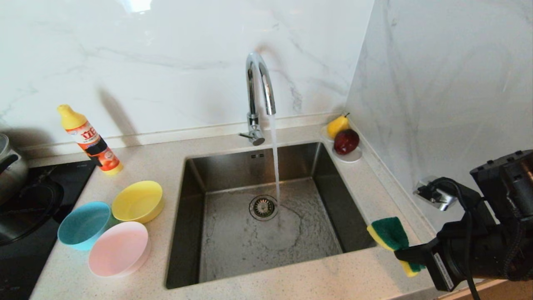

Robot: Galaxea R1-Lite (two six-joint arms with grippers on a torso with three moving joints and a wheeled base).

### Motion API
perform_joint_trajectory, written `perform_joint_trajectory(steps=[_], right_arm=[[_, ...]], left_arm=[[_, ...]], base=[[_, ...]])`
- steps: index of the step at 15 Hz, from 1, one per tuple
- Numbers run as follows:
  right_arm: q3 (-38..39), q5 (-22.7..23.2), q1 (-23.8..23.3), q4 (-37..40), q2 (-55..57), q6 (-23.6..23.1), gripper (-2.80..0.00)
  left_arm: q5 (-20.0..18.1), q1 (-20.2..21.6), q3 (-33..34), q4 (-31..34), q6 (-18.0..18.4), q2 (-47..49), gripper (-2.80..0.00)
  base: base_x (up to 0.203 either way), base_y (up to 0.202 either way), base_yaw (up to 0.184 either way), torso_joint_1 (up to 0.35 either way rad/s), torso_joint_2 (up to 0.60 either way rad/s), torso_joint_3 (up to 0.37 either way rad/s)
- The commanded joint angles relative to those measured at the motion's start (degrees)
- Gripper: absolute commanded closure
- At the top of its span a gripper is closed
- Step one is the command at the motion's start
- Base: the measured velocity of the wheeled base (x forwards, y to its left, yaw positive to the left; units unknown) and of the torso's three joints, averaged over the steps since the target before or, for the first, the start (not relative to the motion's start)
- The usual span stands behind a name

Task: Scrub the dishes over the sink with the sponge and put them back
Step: Pick up a bowl and the sponge

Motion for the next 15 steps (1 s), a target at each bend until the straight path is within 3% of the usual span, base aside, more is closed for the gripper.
perform_joint_trajectory(steps=[1,8,15], right_arm=[[0.07,-0.17,3.37,0.56,-2.67,1.43,0.00],[-1.51,-0.57,7.60,3.55,-5.91,1.92,0.00],[-5.57,-0.44,8.63,3.95,-1.07,4.77,0.00]], left_arm=[[0.02,0.03,0.18,-0.02,-0.04,0.07,0.00],[0.02,0.03,0.17,-0.02,-0.04,0.07,0.00],[-0.07,0.03,0.17,-0.09,0.31,0.07,0.00]], base=[[0.000,0.000,0.000,0.000,0.00,0.000],[0.000,0.000,0.000,0.000,0.00,0.000],[0.000,0.000,0.000,0.000,0.00,0.000]])
